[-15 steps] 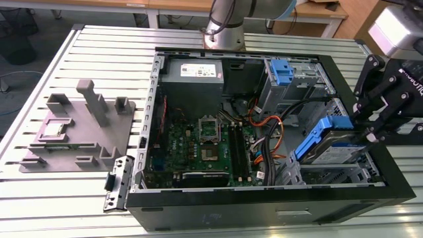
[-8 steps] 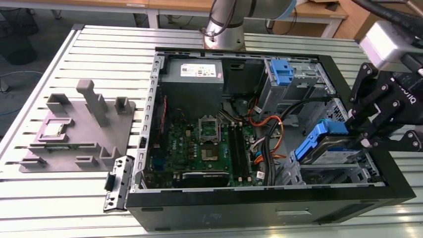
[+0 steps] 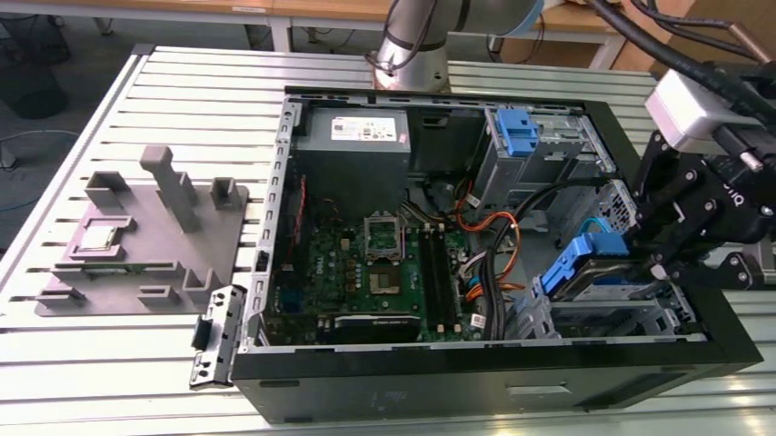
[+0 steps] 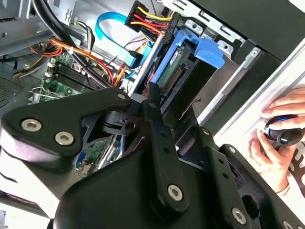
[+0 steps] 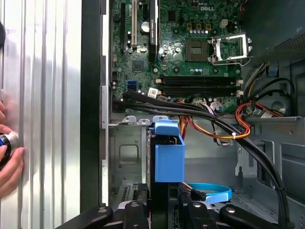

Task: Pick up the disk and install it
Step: 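Insert the disk into the insertion slot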

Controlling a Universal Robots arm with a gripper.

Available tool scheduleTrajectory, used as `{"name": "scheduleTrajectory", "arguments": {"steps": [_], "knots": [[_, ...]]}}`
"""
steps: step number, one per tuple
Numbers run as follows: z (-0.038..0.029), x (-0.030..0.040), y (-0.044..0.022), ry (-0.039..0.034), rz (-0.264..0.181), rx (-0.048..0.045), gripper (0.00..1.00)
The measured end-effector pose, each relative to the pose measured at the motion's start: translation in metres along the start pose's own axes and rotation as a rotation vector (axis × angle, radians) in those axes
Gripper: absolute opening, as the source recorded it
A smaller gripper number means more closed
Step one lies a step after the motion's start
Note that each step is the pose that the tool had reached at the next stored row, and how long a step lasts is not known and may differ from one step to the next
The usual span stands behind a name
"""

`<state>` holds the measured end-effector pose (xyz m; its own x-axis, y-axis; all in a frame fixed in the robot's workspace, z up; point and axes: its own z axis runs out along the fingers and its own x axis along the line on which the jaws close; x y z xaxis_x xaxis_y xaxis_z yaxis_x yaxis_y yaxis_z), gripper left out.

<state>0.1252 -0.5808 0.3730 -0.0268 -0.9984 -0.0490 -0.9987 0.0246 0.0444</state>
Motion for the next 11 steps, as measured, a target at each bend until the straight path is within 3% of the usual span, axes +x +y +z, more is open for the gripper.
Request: {"name": "scheduleTrajectory", "arguments": {"steps": [5,11], "knots": [[0.0092,0.0007,-0.0004,0.0002,0.000,0.0000,0.35],[0.0097,0.0007,-0.0005,-0.0002,0.000,0.0001,0.35]]}}
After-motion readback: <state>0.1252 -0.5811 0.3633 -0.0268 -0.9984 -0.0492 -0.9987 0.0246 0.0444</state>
